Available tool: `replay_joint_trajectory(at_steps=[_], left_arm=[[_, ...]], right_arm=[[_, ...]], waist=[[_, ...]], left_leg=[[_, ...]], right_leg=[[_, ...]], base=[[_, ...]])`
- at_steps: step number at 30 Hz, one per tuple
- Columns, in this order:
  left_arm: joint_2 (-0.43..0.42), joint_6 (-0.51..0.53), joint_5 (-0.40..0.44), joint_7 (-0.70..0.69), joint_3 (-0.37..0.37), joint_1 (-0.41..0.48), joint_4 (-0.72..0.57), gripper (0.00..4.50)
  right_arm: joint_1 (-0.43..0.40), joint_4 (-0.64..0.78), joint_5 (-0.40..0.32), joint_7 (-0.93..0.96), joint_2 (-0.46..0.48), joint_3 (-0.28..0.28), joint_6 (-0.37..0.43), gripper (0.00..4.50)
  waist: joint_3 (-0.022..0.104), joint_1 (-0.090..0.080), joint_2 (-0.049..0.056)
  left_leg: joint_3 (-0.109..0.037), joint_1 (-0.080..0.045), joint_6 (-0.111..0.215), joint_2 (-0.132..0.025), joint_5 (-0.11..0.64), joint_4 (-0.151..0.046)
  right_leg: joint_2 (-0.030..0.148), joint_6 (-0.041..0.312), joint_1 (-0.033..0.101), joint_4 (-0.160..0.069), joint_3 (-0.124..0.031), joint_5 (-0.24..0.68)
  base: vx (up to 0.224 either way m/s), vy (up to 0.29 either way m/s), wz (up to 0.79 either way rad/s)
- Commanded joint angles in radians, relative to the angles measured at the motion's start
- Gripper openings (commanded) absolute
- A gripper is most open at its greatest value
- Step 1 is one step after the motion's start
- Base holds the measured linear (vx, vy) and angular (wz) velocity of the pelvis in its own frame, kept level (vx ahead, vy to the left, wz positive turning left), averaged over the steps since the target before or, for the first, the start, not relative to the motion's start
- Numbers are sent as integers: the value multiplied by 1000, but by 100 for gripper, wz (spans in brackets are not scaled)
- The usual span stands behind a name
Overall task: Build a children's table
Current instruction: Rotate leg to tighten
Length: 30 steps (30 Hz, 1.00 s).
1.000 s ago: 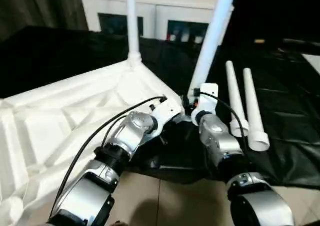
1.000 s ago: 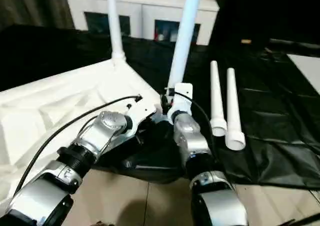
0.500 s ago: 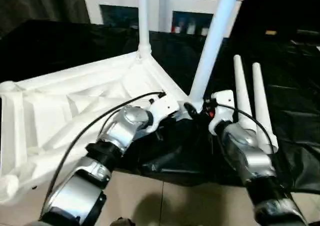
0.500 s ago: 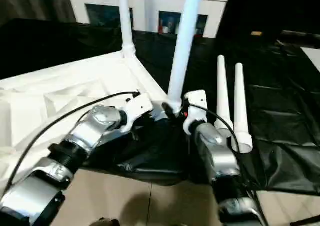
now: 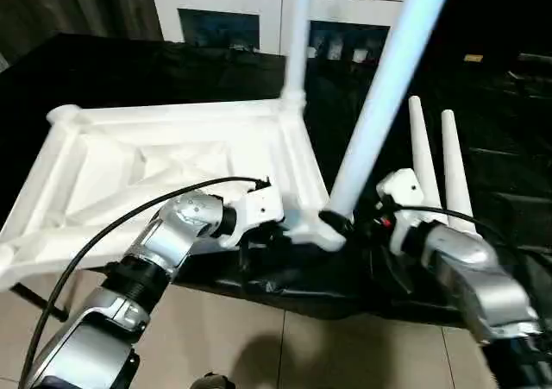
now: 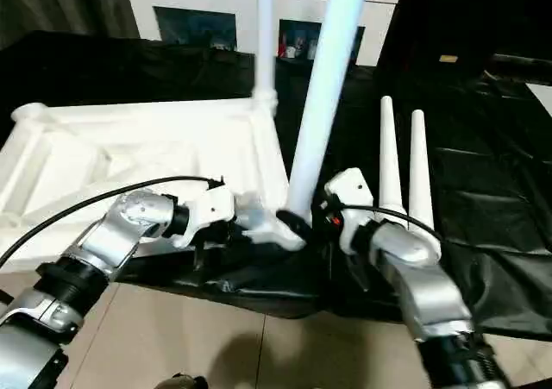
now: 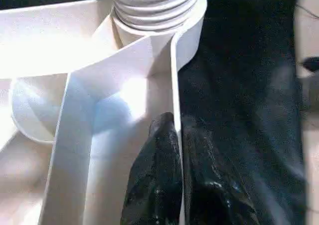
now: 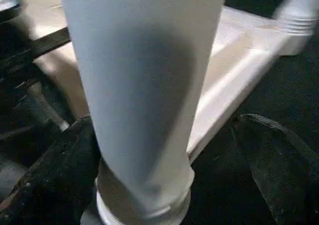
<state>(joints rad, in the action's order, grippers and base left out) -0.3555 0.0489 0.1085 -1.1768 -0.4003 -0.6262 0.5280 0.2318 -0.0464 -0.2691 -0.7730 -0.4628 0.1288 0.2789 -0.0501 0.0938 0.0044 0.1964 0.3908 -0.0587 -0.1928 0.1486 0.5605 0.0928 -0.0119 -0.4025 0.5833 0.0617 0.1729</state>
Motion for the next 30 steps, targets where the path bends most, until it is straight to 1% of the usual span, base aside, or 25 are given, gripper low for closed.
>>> replay_joint_trajectory(at_steps=[1, 2, 4, 5, 9, 10, 12, 14, 17, 21, 22, 25, 27, 29, 30], left_arm=[[-10, -44, -14, -31, -12, -6, -29, 0], [-11, -45, -15, -34, -12, -6, -29, 0], [-17, -47, -16, -44, -13, -7, -30, 0], [-21, -45, -18, -54, -13, -9, -34, 0], [-24, -45, -16, -60, -16, -12, -34, 0], [-25, -47, -14, -62, -16, -13, -34, 0], [-24, -49, -13, -61, -14, -14, -32, 0], [-24, -52, -11, -61, -14, -15, -29, 0], [-25, -52, -11, -63, -14, -14, -29, 0], [-29, -54, -10, -66, -16, -13, -27, 0], [-29, -54, -10, -66, -16, -13, -26, 0], [-32, -56, -8, -70, -17, -13, -22, 0], [-33, -57, -7, -72, -18, -14, -18, 0], [-31, -61, 3, -52, -15, -19, -3, 0], [-22, -55, 11, -20, -9, -25, 13, 0]], right_arm=[[-4, 19, -5, -60, -17, 24, 17, 444], [-3, 17, -2, -63, -18, 27, 16, 444], [2, 9, 4, -72, -20, 35, 18, 444], [11, -5, 13, -85, -22, 48, 16, 444], [20, -19, 26, -95, -25, 61, 17, 444], [23, -25, 28, -97, -26, 66, 15, 415], [35, -44, 30, -102, -24, 70, 12, 415], [40, -53, 36, -108, -24, 72, 10, 383], [41, -59, 41, -115, -28, 74, 8, 360], [41, -67, 44, -127, -30, 77, 4, 314], [41, -68, 44, -128, -30, 77, 4, 314], [40, -72, 47, -131, -27, 81, 0, 289], [39, -77, 51, -129, -24, 82, 0, 284], [46, -110, 71, -82, -5, 79, 16, 276], [53, -146, 97, -21, 17, 74, 23, 274]], waist=[[67, -3, -4], [66, -3, -7], [66, -4, -8], [65, -3, -8], [65, -3, -8], [65, -3, -8], [66, -4, -8], [68, -3, -8], [70, -2, -10], [71, -1, -11], [71, -1, -10], [72, 0, -12], [72, -1, -11], [70, -3, -11], [69, -3, -12]], left_leg=[[-15, -26, 57, -42, 245, -56], [-14, -26, 55, -41, 251, -55], [-15, -26, 49, -41, 259, -55], [-15, -27, 44, -41, 268, -54], [-16, -28, 33, -41, 280, -54], [-15, -28, 31, -41, 282, -54], [-16, -27, 30, -40, 274, -53], [-15, -28, 34, -40, 262, -50], [-15, -25, 49, -39, 231, -47], [-14, -24, 59, -38, 223, -44], [-14, -25, 60, -39, 221, -44], [-14, -25, 63, -39, 215, -43], [-14, -26, 62, -39, 217, -43], [-14, -24, 56, -38, 226, -43], [-14, -24, 53, -38, 235, -44]], right_leg=[[52, 226, 46, -53, -40, 129], [52, 225, 45, -54, -40, 139], [53, 223, 43, -55, -40, 163], [53, 220, 42, -55, -41, 185], [53, 216, 40, -55, -41, 206], [52, 214, 39, -55, -41, 209], [52, 217, 41, -53, -41, 201], [52, 221, 41, -51, -41, 182], [51, 230, 44, -45, -40, 138], [52, 236, 46, -44, -40, 130], [52, 236, 46, -43, -39, 133], [51, 238, 45, -43, -40, 129], [51, 238, 45, -43, -39, 134], [51, 237, 45, -43, -39, 149], [51, 234, 44, -46, -39, 164]], base=[[0, 0, 0], [0, 0, 0], [0, 0, 0], [0, 0, 0], [0, 0, 0], [0, 0, 0], [0, 0, 0], [0, 0, 0], [0, 0, 0], [0, 0, 0], [0, 0, 0], [0, 0, 0], [0, 0, 0], [0, 0, 0], [0, 0, 0]])
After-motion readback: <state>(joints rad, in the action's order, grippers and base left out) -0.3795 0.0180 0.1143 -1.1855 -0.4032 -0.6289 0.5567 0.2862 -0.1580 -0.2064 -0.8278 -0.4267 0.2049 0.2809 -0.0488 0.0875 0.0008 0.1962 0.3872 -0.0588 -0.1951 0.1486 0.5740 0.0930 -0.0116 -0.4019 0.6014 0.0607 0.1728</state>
